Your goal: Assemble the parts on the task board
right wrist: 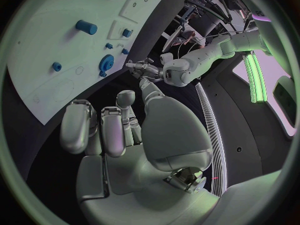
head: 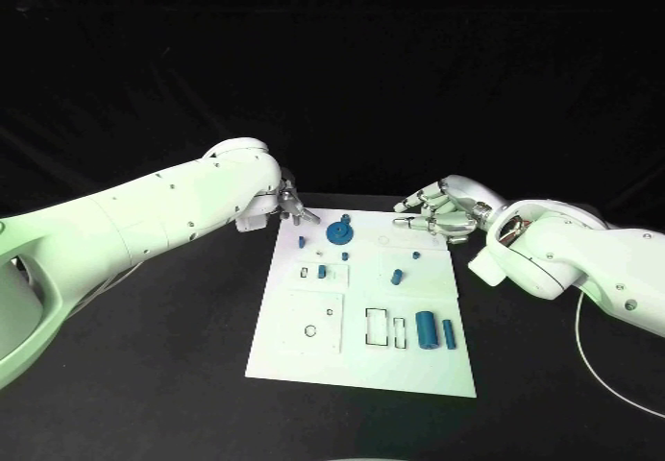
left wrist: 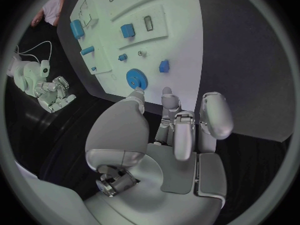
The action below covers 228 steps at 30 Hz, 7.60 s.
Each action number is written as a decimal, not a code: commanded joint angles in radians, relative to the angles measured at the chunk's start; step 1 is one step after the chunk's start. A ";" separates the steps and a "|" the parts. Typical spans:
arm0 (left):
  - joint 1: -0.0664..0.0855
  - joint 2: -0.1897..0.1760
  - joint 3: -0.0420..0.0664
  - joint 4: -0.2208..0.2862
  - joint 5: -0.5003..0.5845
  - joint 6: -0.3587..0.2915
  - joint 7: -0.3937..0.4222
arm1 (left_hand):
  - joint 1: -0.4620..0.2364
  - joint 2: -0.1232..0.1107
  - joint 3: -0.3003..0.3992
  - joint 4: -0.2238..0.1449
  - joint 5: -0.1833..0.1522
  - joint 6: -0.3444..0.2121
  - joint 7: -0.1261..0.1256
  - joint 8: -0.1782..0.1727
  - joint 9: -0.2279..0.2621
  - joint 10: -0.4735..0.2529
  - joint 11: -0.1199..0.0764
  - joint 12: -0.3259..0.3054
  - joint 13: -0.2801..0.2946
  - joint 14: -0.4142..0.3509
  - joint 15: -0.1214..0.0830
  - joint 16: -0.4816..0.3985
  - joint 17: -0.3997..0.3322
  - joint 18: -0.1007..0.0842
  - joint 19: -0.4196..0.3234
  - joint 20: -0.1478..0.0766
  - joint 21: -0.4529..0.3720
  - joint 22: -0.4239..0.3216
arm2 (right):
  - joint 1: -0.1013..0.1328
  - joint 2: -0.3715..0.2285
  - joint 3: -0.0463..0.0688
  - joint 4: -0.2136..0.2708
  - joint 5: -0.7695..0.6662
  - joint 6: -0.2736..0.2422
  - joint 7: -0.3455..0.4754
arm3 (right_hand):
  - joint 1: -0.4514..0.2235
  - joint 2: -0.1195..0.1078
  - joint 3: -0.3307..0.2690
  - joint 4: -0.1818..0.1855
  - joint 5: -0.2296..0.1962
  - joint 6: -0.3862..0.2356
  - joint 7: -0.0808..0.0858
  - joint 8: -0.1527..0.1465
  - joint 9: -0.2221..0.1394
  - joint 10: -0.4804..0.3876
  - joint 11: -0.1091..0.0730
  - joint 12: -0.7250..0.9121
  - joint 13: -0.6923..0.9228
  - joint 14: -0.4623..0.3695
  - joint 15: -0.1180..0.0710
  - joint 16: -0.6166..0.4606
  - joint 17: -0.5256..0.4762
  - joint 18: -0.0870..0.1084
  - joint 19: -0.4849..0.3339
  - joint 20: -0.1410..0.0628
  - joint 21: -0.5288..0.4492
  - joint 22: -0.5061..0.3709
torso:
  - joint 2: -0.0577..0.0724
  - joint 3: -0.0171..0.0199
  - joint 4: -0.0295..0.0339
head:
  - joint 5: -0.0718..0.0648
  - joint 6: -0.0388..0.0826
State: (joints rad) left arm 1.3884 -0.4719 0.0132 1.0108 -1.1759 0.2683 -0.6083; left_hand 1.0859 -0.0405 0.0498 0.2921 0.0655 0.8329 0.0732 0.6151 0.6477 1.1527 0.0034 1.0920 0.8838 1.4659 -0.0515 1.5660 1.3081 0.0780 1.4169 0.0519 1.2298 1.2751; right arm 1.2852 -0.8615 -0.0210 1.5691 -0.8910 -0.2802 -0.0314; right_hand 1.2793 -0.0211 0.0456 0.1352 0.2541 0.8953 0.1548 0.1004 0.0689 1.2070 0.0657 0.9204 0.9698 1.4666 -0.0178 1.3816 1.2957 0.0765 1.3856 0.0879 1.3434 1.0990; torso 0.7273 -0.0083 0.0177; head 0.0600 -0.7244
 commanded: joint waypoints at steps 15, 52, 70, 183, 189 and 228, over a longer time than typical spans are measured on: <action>-0.007 0.017 -0.006 -0.033 -0.022 0.124 0.030 | 0.008 0.041 -0.019 -0.001 0.001 0.013 -0.001 0.004 -0.013 0.030 -0.002 0.033 0.029 0.105 -0.010 0.005 0.263 -0.001 0.027 -0.005 0.037 0.032 | 0.000 0.004 0.000 -0.002 -0.001 0.010 0.006 | 0.010 0.003 -0.004 0.000 0.006 0.004 0.001 0.007 0.001 -0.004 -0.001 0.004 0.000 0.048 0.002 -0.003 -0.001 0.015 -0.006 -0.001 -0.005 -0.002 | 0.000 0.0010 0.0006 | 0.004 -0.005; -0.019 0.033 -0.010 -0.069 0.014 0.163 0.047 | 0.092 0.112 -0.015 -0.009 0.004 0.038 -0.008 -0.004 -0.043 0.067 -0.010 0.076 0.072 0.105 -0.017 0.005 0.263 -0.009 0.044 -0.012 0.069 0.066 | 0.000 0.004 0.000 -0.002 -0.013 0.008 0.006 | 0.012 0.005 -0.004 0.000 0.007 0.005 0.000 0.008 0.001 -0.005 -0.002 0.004 -0.001 0.048 0.002 -0.004 -0.002 0.015 -0.006 -0.001 -0.005 -0.002 | -0.001 0.0006 -0.0013 | 0.002 -0.009; -0.023 0.042 -0.011 -0.082 0.018 0.172 0.052 | 0.123 0.123 -0.003 -0.013 0.004 0.040 -0.009 -0.007 -0.050 0.068 -0.010 0.078 0.073 0.105 -0.017 0.005 0.263 -0.009 0.044 -0.012 0.070 0.070 | 0.000 0.005 0.000 -0.003 -0.013 0.008 0.006 | 0.012 0.005 -0.006 0.001 0.008 0.006 0.000 0.009 0.001 -0.005 -0.002 0.004 -0.002 0.048 0.002 -0.004 -0.002 0.015 -0.006 -0.001 -0.005 -0.002 | 0.000 0.0013 0.0006 | -0.002 -0.012; -0.104 -0.221 -0.033 0.343 -0.013 -0.092 0.148 | 0.153 -0.052 0.667 -0.204 0.012 0.030 -0.020 0.059 -0.018 0.107 -0.024 0.062 0.060 0.105 -0.028 0.005 0.263 -0.017 0.061 -0.021 0.088 0.114 | -0.007 0.004 -0.005 -0.013 -0.001 0.013 0.011 | 0.021 0.017 -0.015 0.011 0.014 0.000 0.002 0.009 0.000 -0.049 0.000 -0.055 -0.060 0.036 0.003 -0.038 -0.042 0.025 -0.031 -0.001 -0.038 -0.061 | -0.008 0.0016 0.0112 | 0.008 -0.030; -0.105 -0.219 -0.033 0.342 -0.015 -0.086 0.142 | 0.152 -0.053 0.669 -0.205 0.013 0.031 -0.020 0.059 -0.018 0.109 -0.024 0.064 0.062 0.105 -0.029 0.005 0.263 -0.017 0.062 -0.022 0.090 0.116 | -0.008 0.004 -0.005 -0.013 -0.001 0.014 0.011 | 0.021 0.017 -0.015 0.011 0.014 0.000 0.002 0.009 0.000 -0.049 0.000 -0.055 -0.060 0.036 0.003 -0.038 -0.042 0.025 -0.031 -0.001 -0.038 -0.061 | -0.007 0.0018 0.0103 | 0.008 -0.031; -0.114 -0.203 -0.033 0.313 -0.034 0.062 0.140 | 0.151 -0.058 0.674 -0.208 0.014 0.031 -0.021 0.060 -0.018 0.110 -0.025 0.063 0.062 0.105 -0.029 0.005 0.263 -0.017 0.062 -0.023 0.088 0.114 | -0.010 0.009 -0.006 -0.020 0.001 0.018 0.012 | 0.022 0.018 -0.017 0.012 0.015 0.001 0.002 0.010 0.000 -0.048 0.000 -0.054 -0.061 0.036 0.002 -0.038 -0.042 0.026 -0.031 -0.001 -0.040 -0.062 | -0.007 0.0016 0.0106 | 0.010 -0.039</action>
State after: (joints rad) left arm 1.2814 -0.6761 -0.0139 1.3258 -1.2016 0.2895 -0.4644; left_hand 1.2291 -0.1023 0.6061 0.1942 0.0769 0.8602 0.0608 0.6694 0.6309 1.2563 -0.0215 1.1500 0.9447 1.4655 -0.0730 1.5659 1.3079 0.0778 1.4650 0.0322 1.3166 1.3074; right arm 1.2760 -0.8539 -0.0268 1.5488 -0.8862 -0.2736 -0.0279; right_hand 1.2951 -0.0053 0.0332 0.1476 0.2654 0.8932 0.1530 0.1041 0.0688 1.1645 0.0657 0.8672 0.9084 1.4666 -0.0178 1.3467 1.2533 0.0920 1.3606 0.0879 1.3078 1.0380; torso 0.7197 -0.0070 0.0281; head 0.0698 -0.7639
